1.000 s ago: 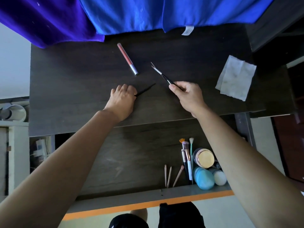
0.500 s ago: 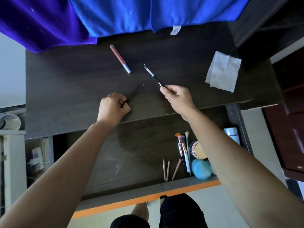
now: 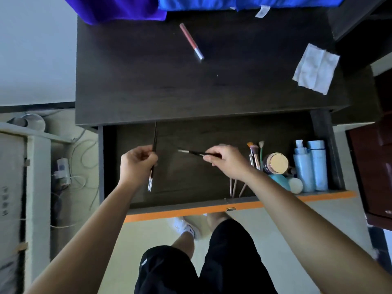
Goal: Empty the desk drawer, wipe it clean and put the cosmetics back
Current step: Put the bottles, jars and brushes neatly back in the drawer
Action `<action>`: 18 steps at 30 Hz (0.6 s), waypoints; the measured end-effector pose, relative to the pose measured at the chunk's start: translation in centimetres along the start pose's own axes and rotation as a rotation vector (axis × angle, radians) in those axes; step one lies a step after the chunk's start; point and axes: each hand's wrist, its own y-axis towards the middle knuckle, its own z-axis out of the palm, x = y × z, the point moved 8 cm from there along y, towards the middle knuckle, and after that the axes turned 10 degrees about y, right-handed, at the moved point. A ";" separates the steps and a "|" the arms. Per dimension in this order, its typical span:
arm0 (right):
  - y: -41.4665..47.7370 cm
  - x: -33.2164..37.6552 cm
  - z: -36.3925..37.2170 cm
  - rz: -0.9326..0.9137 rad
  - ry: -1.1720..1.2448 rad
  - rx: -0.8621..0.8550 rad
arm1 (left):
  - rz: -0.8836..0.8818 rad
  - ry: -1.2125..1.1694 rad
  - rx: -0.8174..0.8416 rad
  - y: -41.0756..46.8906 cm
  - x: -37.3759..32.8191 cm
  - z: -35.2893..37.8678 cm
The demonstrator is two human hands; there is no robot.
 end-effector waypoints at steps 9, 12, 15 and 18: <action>-3.0 -4.1 10.0 0.078 -0.485 0.307 | 0.057 0.206 0.099 -2.4 4.1 -0.2; -3.7 -4.6 8.8 0.112 -0.473 0.320 | 0.168 0.385 0.111 -2.7 3.1 1.0; -4.5 -5.6 6.9 0.217 -0.269 0.285 | 0.254 0.483 0.196 -3.3 2.3 3.7; -5.4 -6.6 3.7 0.285 -0.033 0.063 | 0.340 0.641 0.285 -3.9 1.8 7.2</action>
